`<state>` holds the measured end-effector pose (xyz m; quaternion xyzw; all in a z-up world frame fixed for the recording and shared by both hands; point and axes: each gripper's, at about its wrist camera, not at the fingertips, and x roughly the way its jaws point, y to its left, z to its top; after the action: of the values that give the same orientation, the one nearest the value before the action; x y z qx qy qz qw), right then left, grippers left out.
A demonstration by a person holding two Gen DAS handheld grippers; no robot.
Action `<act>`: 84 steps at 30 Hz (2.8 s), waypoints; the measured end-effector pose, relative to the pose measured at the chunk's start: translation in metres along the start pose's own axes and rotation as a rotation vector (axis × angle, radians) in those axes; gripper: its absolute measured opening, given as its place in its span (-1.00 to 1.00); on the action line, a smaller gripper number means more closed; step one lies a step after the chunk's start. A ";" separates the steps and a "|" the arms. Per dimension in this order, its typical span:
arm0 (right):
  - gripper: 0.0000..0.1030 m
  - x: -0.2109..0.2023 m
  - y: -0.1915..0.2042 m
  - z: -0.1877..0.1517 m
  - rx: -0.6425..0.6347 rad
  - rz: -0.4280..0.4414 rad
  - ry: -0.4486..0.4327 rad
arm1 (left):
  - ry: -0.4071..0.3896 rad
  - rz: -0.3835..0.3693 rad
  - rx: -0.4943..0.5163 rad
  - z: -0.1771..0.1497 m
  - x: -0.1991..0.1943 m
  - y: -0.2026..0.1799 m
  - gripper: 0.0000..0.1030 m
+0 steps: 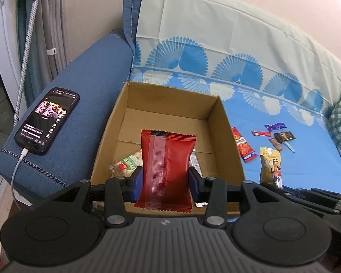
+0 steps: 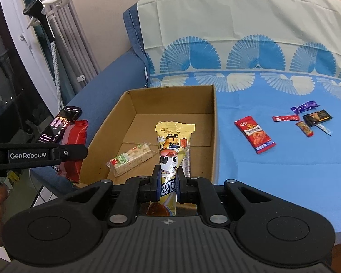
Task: Organize snacks
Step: 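Carry the red wafer pack and yellow bar over the box with both tools, then open both tools to drop the red pack and yellow bar into box, then move both tools from the box toward the snacks on the sofa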
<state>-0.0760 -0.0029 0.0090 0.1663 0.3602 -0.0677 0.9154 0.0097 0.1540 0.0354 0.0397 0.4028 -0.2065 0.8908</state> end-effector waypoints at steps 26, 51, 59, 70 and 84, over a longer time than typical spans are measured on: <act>-0.76 0.145 -0.024 0.029 0.052 0.013 0.163 | 0.164 0.076 0.023 0.032 0.138 0.014 -0.11; 0.77 0.049 -0.006 -0.005 0.110 0.036 0.151 | 0.130 0.146 0.047 -0.017 0.041 0.006 0.99; 0.82 -0.008 0.004 -0.020 0.101 0.022 0.077 | 0.087 0.156 0.064 -0.040 -0.008 -0.007 0.99; 0.83 -0.057 0.001 -0.031 0.112 0.031 -0.017 | 0.039 0.142 0.080 -0.054 -0.047 -0.028 0.99; 0.83 -0.072 -0.013 -0.038 0.152 0.049 -0.048 | 0.020 0.154 0.107 -0.055 -0.058 -0.041 0.99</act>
<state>-0.1564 -0.0015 0.0285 0.2425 0.3279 -0.0766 0.9099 -0.0798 0.1493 0.0447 0.1199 0.3958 -0.1583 0.8966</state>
